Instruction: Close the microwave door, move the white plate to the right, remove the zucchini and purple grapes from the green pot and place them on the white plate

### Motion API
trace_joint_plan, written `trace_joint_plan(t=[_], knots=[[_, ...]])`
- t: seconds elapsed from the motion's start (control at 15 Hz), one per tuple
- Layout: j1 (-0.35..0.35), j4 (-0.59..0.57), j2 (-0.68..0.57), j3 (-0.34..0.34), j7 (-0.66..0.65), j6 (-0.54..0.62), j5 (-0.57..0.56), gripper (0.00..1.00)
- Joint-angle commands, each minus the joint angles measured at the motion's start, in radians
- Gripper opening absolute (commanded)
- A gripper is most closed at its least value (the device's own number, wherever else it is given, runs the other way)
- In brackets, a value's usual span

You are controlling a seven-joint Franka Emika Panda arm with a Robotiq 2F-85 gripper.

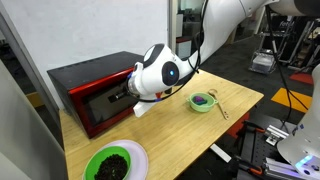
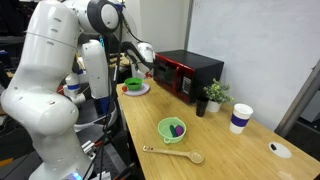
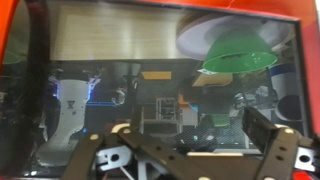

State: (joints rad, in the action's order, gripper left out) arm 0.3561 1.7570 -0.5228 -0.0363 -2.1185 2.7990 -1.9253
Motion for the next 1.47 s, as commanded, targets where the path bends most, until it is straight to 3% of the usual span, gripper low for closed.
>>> trace_joint_plan(t=[0.0,0.2,0.4,0.93,1.4], knots=[[0.038,0.060,0.020,-0.031,-0.031,-0.013,0.003,1.00],[0.062,0.058,0.016,-0.038,-0.019,-0.023,0.027,1.00],[0.040,0.041,0.010,-0.023,0.030,0.006,0.115,1.00],[-0.081,0.051,0.015,-0.048,0.351,0.123,0.541,1.00],[-0.118,0.057,0.060,-0.129,0.566,0.093,0.806,1.00]])
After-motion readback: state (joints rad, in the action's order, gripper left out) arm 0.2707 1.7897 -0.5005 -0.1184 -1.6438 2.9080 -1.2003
